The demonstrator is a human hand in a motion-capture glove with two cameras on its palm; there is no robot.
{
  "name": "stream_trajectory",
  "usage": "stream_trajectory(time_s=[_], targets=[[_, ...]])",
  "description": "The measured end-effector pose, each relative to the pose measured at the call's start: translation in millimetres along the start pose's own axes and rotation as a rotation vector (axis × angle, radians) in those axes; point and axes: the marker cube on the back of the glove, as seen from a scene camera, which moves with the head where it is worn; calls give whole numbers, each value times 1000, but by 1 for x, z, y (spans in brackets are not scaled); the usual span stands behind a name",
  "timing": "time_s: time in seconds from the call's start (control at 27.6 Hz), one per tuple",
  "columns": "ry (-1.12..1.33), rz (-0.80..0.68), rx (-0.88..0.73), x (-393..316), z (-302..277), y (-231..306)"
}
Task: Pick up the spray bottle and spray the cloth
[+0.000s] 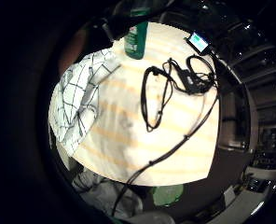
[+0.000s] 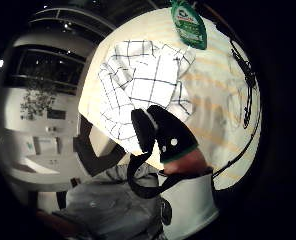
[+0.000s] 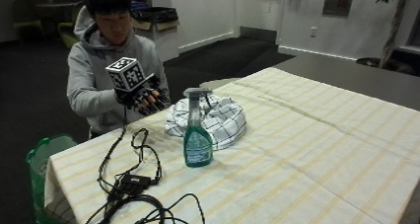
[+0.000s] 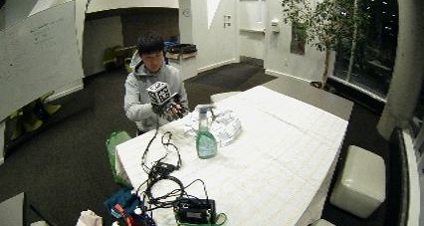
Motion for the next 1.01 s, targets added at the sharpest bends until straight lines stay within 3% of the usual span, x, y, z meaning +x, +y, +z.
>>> stream_trajectory(time_s=[1.01], targets=[[-646,107,101,47,0,-129]])
